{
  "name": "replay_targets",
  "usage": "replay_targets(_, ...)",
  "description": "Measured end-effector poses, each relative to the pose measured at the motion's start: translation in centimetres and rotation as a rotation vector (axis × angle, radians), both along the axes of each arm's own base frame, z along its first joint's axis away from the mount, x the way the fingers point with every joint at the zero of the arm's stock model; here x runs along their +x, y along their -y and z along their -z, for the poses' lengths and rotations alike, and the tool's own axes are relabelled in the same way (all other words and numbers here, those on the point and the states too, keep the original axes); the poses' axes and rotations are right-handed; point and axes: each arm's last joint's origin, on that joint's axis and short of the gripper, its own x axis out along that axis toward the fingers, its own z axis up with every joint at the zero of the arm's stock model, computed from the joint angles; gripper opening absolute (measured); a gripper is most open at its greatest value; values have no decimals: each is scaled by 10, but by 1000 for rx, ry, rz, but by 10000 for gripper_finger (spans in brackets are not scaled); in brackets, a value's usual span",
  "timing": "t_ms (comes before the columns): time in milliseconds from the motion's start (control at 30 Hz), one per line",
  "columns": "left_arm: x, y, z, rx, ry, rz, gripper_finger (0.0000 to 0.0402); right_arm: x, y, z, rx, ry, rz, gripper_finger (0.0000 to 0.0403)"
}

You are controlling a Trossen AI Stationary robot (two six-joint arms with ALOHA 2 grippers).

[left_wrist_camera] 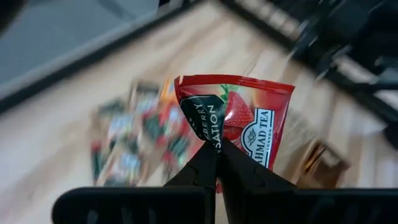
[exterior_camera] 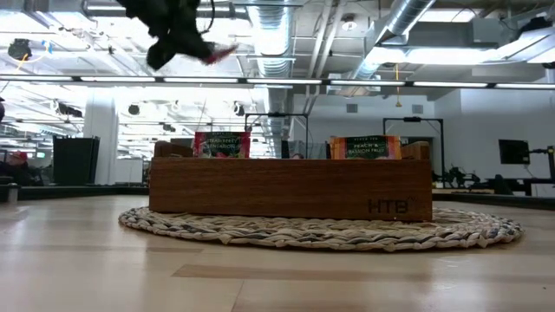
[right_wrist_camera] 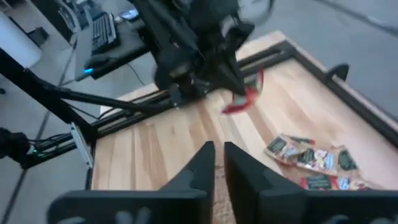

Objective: Pick & Place Tea
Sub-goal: Put the red tea bag into the left section of the wooden organizer

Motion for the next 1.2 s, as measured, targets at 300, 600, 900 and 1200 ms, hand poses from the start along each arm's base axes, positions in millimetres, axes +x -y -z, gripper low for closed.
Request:
replay_targets(300,4,15,-16,255,67,151,0,39,34,21,130,40,65,144)
replay_targets(600,5,24,-16,427,-5,145,0,75,45,47,299,70,77,191)
replay_targets(900,5,26,-16,494,-38,144,0,98,48,66,356,90,61,165)
replay_targets(1200,6,26,-18,520,-27,149,0,98,52,66,350,93,89,124)
